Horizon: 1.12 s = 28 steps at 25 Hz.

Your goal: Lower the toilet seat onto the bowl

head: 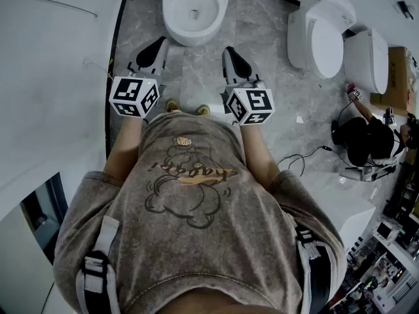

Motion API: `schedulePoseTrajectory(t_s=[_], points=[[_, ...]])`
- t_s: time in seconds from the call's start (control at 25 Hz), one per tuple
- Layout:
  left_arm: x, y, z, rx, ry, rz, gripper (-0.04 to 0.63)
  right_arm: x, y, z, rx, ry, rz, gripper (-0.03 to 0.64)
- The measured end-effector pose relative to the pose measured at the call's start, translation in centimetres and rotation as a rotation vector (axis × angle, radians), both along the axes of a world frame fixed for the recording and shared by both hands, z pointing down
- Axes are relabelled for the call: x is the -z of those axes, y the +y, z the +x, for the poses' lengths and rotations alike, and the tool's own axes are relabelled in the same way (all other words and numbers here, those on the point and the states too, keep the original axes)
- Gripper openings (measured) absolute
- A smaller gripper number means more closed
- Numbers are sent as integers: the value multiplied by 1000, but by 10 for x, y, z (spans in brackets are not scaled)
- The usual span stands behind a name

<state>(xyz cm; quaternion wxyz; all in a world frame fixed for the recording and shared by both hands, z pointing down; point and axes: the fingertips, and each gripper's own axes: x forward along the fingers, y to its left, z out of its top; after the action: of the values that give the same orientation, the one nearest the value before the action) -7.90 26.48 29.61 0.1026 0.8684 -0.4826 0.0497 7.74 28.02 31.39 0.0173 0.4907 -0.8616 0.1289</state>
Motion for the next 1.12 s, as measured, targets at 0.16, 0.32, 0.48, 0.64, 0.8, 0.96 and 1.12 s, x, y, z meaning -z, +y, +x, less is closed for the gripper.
schedulePoseTrajectory(t_s=[0.16, 0.32, 0.48, 0.64, 0.8, 0.96, 1.12], points=[[-8, 4, 13, 0, 6, 0, 9, -11, 3, 4, 13, -7, 1, 26], [-16, -2, 20, 23, 14, -3, 9, -12, -2, 6, 50, -19, 24, 26], [-18, -18, 22, 35, 26, 4, 9, -14, -17, 12, 54, -30, 32, 26], [-23, -51, 23, 31, 32, 16, 9, -31, -47, 15, 21, -23, 14, 26], [-23, -92, 28, 23, 39, 10, 9, -36, -83, 22, 7, -6, -7, 26], [-29, -150, 19, 20, 40, 3, 9, -42, -138, 15, -6, -8, -16, 26], [-21, -211, 17, -3, 56, 16, 9, -39, -193, 10, -29, -1, -25, 26]])
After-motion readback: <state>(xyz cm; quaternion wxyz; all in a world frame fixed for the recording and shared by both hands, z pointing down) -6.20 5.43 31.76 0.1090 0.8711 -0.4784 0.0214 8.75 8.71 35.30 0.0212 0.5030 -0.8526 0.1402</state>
